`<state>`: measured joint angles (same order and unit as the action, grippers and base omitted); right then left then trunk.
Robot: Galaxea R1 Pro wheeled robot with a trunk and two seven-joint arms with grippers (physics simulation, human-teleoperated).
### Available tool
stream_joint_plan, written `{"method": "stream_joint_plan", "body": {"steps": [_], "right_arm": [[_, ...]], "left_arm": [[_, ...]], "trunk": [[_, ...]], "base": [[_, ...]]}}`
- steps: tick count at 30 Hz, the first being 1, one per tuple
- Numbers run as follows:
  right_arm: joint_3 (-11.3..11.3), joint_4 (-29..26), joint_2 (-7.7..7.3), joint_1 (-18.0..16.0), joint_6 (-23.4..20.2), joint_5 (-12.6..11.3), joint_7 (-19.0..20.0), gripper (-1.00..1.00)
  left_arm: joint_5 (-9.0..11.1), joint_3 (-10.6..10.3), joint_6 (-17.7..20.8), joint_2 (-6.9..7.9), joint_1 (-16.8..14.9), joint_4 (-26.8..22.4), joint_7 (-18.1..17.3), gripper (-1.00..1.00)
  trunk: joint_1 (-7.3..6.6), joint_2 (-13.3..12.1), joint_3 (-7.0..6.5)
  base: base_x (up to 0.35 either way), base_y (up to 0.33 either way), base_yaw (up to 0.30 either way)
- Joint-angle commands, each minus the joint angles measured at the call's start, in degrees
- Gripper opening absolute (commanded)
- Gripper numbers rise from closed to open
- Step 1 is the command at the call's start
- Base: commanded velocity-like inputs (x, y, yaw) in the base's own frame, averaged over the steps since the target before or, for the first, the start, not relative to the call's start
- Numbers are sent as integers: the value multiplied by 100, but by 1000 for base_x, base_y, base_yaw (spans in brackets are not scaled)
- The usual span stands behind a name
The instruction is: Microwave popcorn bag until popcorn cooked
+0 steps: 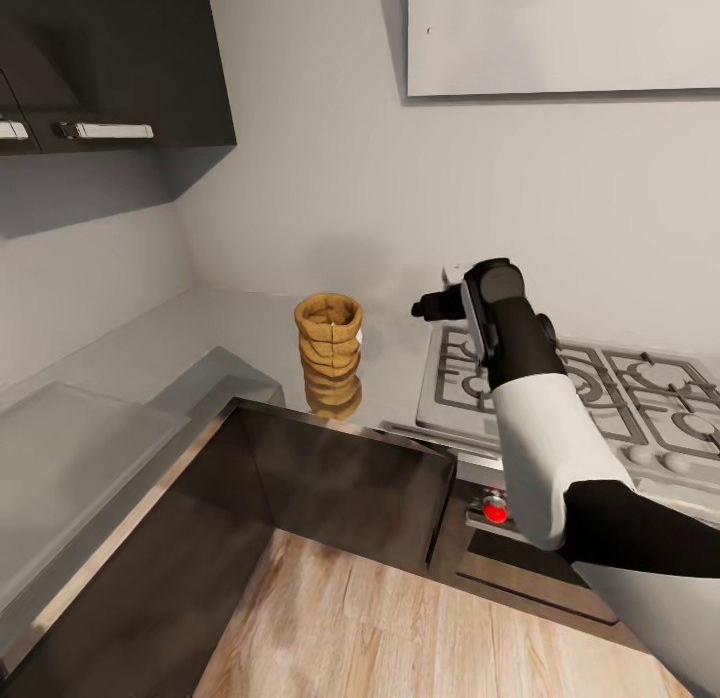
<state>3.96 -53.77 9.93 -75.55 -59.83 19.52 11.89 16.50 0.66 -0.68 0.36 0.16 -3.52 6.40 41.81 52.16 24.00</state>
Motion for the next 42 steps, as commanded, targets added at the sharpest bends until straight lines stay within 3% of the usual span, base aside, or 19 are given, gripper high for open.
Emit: {"method": "stream_joint_plan", "body": {"steps": [1,6,21,25,29,32,36,39,42], "right_arm": [[106,-63,7,-4,-17,45,48,100],[220,-214,7,-4,-17,43,29,100],[212,-246,7,-4,-17,99,-69,100],[167,-322,7,-4,-17,153,-409,100],[156,-323,7,-4,-17,203,-1241,100],[199,-292,7,-4,-17,185,-1436,100],[217,-284,7,-4,-17,80,-1481,100],[213,-283,7,-4,-17,-209,-1487,100],[220,-286,7,-4,-17,-302,-1487,100]], "left_arm": [[27,4,-6,-1,2,-8,11,100],[45,12,-8,-1,2,-8,11,100],[62,30,9,-39,2,-20,-65,100],[54,31,4,-57,2,-38,-68,100],[68,40,-2,-62,2,-42,-56,100],[72,43,-2,-62,2,-43,-35,100],[73,48,-2,-62,2,-43,-24,100],[73,48,-2,-62,2,-43,-18,100],[73,48,-2,-62,2,-43,-9,100]], "trunk": [[1,4,6],[1,4,6],[1,4,6],[1,4,6],[1,4,6],[1,4,6],[1,4,6],[1,4,6],[1,4,6]], "base": [[0,0,178],[0,0,247],[0,0,230],[0,0,14],[0,0,2],[0,0,0],[0,0,0],[0,0,0],[0,0,0]]}}
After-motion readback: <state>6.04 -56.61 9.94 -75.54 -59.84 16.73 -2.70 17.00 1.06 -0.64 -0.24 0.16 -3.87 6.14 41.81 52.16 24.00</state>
